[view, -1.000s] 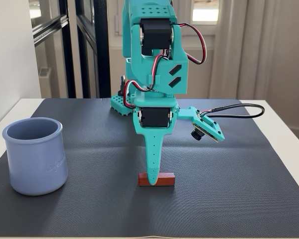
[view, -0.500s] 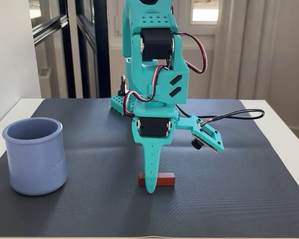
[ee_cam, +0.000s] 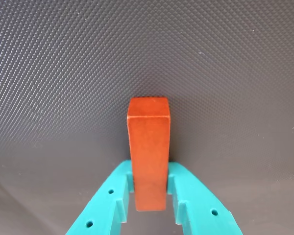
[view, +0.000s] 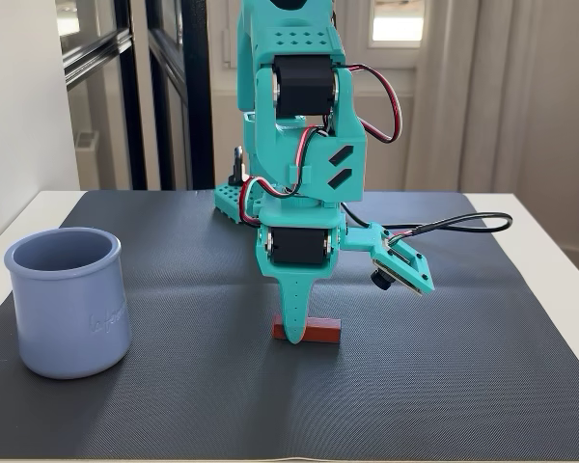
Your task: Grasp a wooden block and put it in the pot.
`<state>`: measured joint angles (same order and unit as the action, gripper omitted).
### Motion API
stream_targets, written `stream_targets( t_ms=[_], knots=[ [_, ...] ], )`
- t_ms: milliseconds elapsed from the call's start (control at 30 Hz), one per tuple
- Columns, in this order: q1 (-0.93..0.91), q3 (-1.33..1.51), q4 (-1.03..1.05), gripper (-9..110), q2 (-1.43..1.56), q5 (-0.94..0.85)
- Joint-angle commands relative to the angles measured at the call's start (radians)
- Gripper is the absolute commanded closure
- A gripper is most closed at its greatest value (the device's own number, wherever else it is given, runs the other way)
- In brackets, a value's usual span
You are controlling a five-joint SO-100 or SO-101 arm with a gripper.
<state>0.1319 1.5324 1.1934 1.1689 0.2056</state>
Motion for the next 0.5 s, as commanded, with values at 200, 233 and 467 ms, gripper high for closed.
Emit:
stream_targets(
  t_ms=[200, 233, 467],
  knots=[
    [-0.009, -0.032, -0.002, 101, 0.081, 0.005],
    [-0.009, -0.029, -0.002, 101, 0.112, 0.002],
    [-0.035, -0.026, 0.006, 101, 0.334, -0.002]
  ],
)
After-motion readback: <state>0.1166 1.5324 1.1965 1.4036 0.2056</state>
